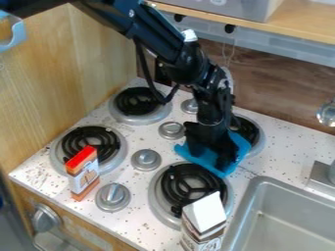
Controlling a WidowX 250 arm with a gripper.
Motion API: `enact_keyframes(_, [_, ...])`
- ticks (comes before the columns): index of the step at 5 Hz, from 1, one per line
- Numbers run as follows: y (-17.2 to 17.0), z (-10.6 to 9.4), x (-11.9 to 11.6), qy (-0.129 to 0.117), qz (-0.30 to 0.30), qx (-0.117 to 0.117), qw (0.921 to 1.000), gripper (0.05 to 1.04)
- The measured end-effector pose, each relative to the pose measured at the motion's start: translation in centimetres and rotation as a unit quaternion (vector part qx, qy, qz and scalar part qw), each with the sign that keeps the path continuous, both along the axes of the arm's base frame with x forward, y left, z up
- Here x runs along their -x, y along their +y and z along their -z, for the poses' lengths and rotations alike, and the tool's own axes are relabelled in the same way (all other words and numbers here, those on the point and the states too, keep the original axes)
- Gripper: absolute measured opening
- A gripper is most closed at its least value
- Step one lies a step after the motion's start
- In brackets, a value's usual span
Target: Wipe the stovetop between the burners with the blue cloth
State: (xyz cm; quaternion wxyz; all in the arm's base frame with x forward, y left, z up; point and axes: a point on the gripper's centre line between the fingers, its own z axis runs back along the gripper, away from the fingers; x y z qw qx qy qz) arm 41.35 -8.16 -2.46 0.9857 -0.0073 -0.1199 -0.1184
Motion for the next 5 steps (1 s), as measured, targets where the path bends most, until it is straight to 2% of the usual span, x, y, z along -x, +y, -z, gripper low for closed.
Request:
enact_keyframes(2, [7.4, -0.1, -0.8, -0.001, -0.089, -0.009, 0.9960, 1.001])
enact_keyframes(3, [12.2, 0.3, -0.2, 0.009, -0.153, -0.004, 0.9882, 1.001])
enact_keyframes(4, [15.4, 0.3, 0.3, 0.011, -0.192, -0.003, 0.9814, 1.001])
enact_keyframes(5, [17.3, 0.1, 0.6, 0.011, -0.208, -0.011, 0.9779, 1.001])
